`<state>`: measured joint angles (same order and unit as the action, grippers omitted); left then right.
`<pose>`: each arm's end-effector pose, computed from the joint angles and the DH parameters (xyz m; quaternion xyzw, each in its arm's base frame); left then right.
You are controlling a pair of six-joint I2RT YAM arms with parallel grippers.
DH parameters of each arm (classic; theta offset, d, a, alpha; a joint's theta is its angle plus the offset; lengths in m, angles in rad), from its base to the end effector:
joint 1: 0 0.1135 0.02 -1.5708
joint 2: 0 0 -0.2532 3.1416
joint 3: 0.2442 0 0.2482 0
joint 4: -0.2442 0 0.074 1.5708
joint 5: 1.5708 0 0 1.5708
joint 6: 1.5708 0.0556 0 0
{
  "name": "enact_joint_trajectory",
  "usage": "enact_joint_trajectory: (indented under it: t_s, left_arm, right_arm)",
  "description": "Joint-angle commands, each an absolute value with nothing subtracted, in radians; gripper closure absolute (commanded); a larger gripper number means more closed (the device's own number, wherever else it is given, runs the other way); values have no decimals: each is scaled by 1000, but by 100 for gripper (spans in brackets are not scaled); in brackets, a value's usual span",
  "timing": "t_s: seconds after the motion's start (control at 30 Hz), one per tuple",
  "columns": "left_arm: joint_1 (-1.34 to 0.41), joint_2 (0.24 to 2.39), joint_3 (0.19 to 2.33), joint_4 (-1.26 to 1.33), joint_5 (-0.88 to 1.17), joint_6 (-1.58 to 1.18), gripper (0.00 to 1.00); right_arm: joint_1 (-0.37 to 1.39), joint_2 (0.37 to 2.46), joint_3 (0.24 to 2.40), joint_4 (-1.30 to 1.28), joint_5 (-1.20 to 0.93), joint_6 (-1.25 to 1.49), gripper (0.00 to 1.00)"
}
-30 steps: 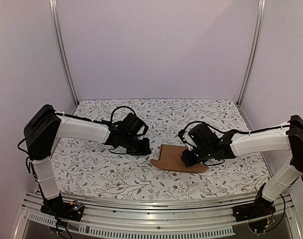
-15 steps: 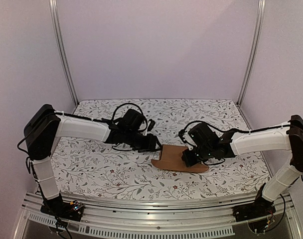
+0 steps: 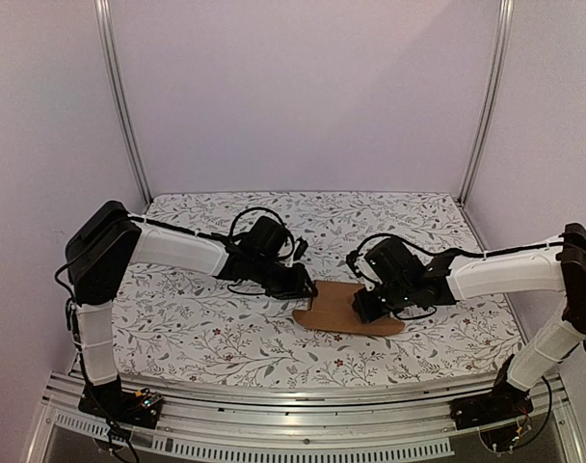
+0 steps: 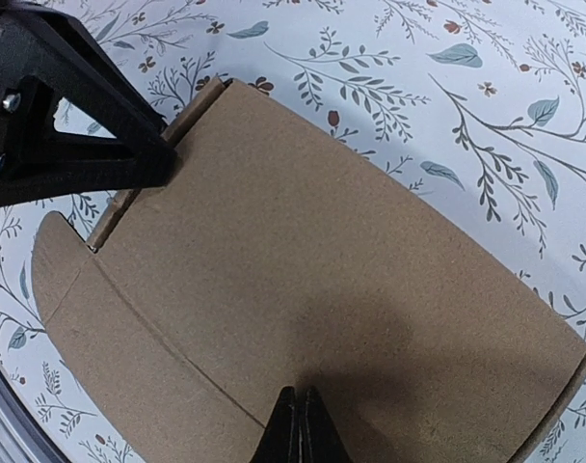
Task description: Fold the paper box
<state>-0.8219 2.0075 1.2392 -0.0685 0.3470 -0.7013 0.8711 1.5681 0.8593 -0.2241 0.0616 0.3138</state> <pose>0.2766 -0.3253 0.1250 0.1172 0.9140 -0.3605 0.1446 0.2076 0.2413 0.1515 -0.2518 0.9152 0.1508 0.2763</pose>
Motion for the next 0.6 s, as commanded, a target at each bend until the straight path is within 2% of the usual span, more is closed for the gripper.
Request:
enact_joint_trajectory:
  t_s: [0.0, 0.2, 0.37, 0.57]
  left_arm:
    - [-810, 2038, 1259, -94, 327, -703, 84]
    - [-811, 2026, 1251, -110, 313, -701, 94]
    - [-811, 2008, 1238, -116, 301, -703, 95]
    - [-816, 1996, 1230, -115, 296, -710, 96]
  right_arm:
    - [866, 1536, 880, -269, 71, 307, 97]
    - [853, 1472, 881, -293, 86, 306, 89]
    - [825, 1374, 879, -363, 123, 277, 79]
    - [809, 1248, 809, -371, 174, 319, 61]
